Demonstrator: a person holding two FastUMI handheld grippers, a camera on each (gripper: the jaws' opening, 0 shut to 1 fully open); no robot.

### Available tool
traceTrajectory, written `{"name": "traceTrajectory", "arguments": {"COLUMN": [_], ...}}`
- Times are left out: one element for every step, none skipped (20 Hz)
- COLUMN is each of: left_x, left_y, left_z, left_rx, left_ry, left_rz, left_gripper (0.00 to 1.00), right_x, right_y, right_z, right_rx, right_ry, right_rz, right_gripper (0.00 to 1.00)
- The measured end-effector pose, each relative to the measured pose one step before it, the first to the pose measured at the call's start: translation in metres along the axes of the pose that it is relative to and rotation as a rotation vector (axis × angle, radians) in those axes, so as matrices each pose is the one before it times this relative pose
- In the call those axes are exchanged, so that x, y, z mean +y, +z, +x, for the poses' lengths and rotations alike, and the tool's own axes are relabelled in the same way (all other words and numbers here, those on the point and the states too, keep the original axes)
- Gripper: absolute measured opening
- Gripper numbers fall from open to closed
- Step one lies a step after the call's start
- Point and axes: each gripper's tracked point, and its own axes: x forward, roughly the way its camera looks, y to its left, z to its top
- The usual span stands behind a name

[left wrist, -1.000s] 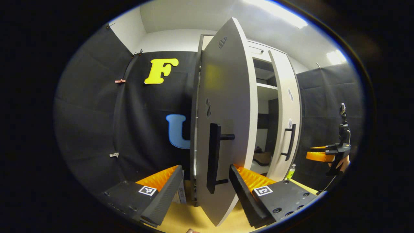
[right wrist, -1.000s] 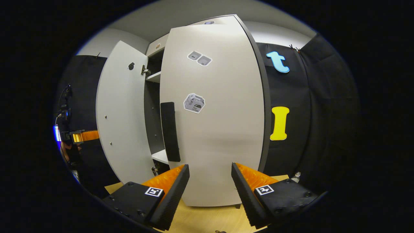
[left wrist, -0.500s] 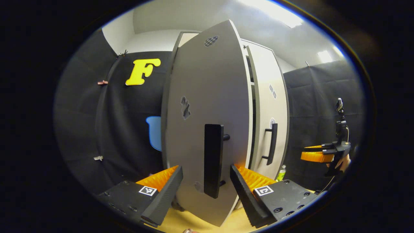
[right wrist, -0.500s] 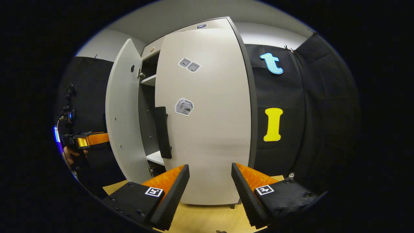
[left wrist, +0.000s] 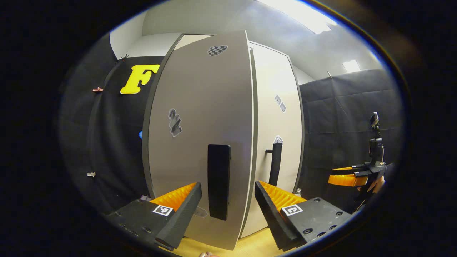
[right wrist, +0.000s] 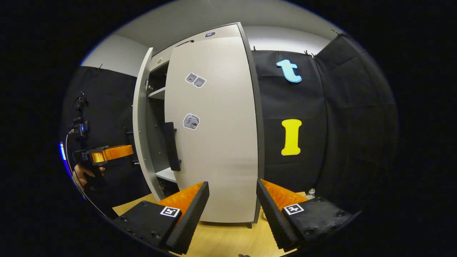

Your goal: Grab one shoe with the right hand and put it into the shoe cabinet, grab the other shoe with the left hand and put it into the shoe cabinet; then close the right door with the right hand and the left door with the left hand.

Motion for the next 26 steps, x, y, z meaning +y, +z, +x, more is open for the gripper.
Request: {"name": "traceTrajectory", "arguments": {"left_x": [-0.00028, 0.00063, 0.00090, 0.00231, 0.00207, 0.00118, 0.00076, -0.00080, 0.00065, 0.00022, -0.00029, -0.00063, -0.00112, 0.00055, 0.00027, 0.00229, 0.00077, 0.00024, 0.00116, 0.00153, 0.00120, -0.00074, 0.00069, 0.00135, 0.00165, 0.00153], "left_y": [-0.00097, -0.00213, -0.00067, 0.00013, 0.00033, -0.00041, 0.00153, 0.00012, 0.00182, 0.00120, 0.00123, 0.00002, -0.00027, -0.00007, -0.00104, -0.00218, -0.00108, -0.00181, -0.00094, -0.00222, -0.00106, -0.00025, 0.00156, 0.00177, 0.00113, -0.00309], "left_z": [-0.00448, -0.00490, -0.00485, -0.00613, -0.00711, -0.00661, -0.00687, -0.00673, -0.00675, -0.00738, -0.00693, -0.00675, -0.00640, -0.00531, -0.00575, -0.00599, -0.00552, -0.00519, -0.00647, -0.00448, -0.00434, 0.00183, -0.00071, -0.00269, -0.00374, -0.00893], "left_rx": [0.00309, 0.00221, 0.00333, 0.00347, 0.00406, 0.00214, -0.00019, -0.00037, 0.00014, -0.00161, -0.00034, -0.00146, 0.00091, 0.00313, 0.00530, 0.00552, 0.00537, 0.00547, 0.00424, 0.00572, 0.00544, 0.00092, 0.00046, 0.00168, 0.00319, 0.00289], "left_ry": [0.00306, 0.00248, 0.00270, 0.00513, 0.00371, 0.00258, -0.00242, -0.00377, -0.00104, -0.00055, -0.00246, -0.00179, -0.00515, -0.00362, -0.00414, -0.00337, -0.00231, 0.00180, 0.00264, 0.00281, 0.00113, -0.00364, -0.00411, -0.00179, 0.00181, 0.00544], "left_rz": [-0.00812, -0.00886, -0.00566, -0.00243, 0.00040, -0.00044, -0.00019, 0.00127, 0.00416, 0.00682, 0.00579, 0.00311, 0.00091, -0.00154, -0.00234, -0.00300, -0.00385, -0.00428, -0.00577, -0.01003, -0.01218, -0.01167, -0.00805, -0.00072, 0.00700, 0.01103], "left_gripper": [0.95, 0.95, 0.95, 0.95, 0.95, 0.95, 0.95, 0.95, 0.95, 0.95, 0.95, 0.95, 0.95, 0.95, 0.95, 0.95, 0.95, 0.95, 0.95, 0.95, 0.95, 0.95, 0.95, 0.95, 0.95, 0.95], "right_x": [0.00235, 0.00365, 0.00422, 0.00484, 0.00459, 0.00603, 0.00705, 0.00741, 0.00805, 0.00656, 0.00785, 0.00828, 0.00781, 0.00687, 0.00683, 0.00950, 0.00711, 0.00866, 0.00776, 0.00614, 0.00733, 0.00661, 0.00623, 0.00380, 0.00277, 0.00288], "right_y": [0.00012, 0.00048, 0.00084, 0.00023, 0.00009, 0.00021, 0.00076, 0.00053, 0.00083, 0.00110, 0.00123, -0.00027, 0.00016, -0.00067, -0.00042, 0.00081, 0.00235, 0.00235, 0.00244, 0.00116, 0.00181, 0.00162, 0.00182, 0.00064, -0.00033, -0.00098], "right_z": [-0.00261, -0.00215, -0.00249, -0.00345, -0.00276, -0.00324, -0.00271, -0.00300, -0.00401, -0.00239, -0.00288, -0.00321, -0.00369, -0.00308, -0.00308, -0.00428, -0.00369, -0.00382, -0.00393, -0.00339, -0.00387, -0.00319, -0.00304, -0.00344, -0.00236, -0.00330], "right_rx": [-0.00065, -0.00213, -0.00423, -0.00057, -0.00024, -0.00037, -0.00133, -0.00205, -0.00141, -0.00134, -0.00239, -0.00196, -0.00112, 0.00242, 0.00409, -0.00459, -0.00686, -0.00652, -0.00456, -0.00497, -0.00565, -0.00429, -0.00575, -0.00243, 0.00135, 0.00368], "right_ry": [0.00170, 0.00595, 0.00447, 0.00364, 0.00235, 0.00425, 0.00656, 0.00558, 0.00450, 0.00293, 0.00235, 0.00091, -0.00229, -0.00322, -0.00559, -0.00176, 0.00035, 0.00458, -0.00060, -0.00179, -0.00139, 0.00333, 0.00211, -0.00124, -0.00450, -0.00171], "right_rz": [0.00129, -0.00130, -0.00473, -0.00684, -0.00641, -0.00358, -0.00027, -0.00044, -0.00124, -0.00221, -0.00247, -0.00280, -0.00144, 0.00022, 0.00306, 0.00609, 0.00720, 0.00805, 0.00426, 0.00061, 0.00009, 0.00063, -0.00057, -0.00318, -0.00209, 0.00053], "right_gripper": [0.90, 0.92, 0.92, 0.92, 0.92, 0.92, 0.92, 0.92, 0.92, 0.92, 0.92, 0.92, 0.92, 0.92, 0.92, 0.92, 0.92, 0.92, 0.92, 0.93, 0.93, 0.93, 0.93, 0.93, 0.93, 0.93]}}
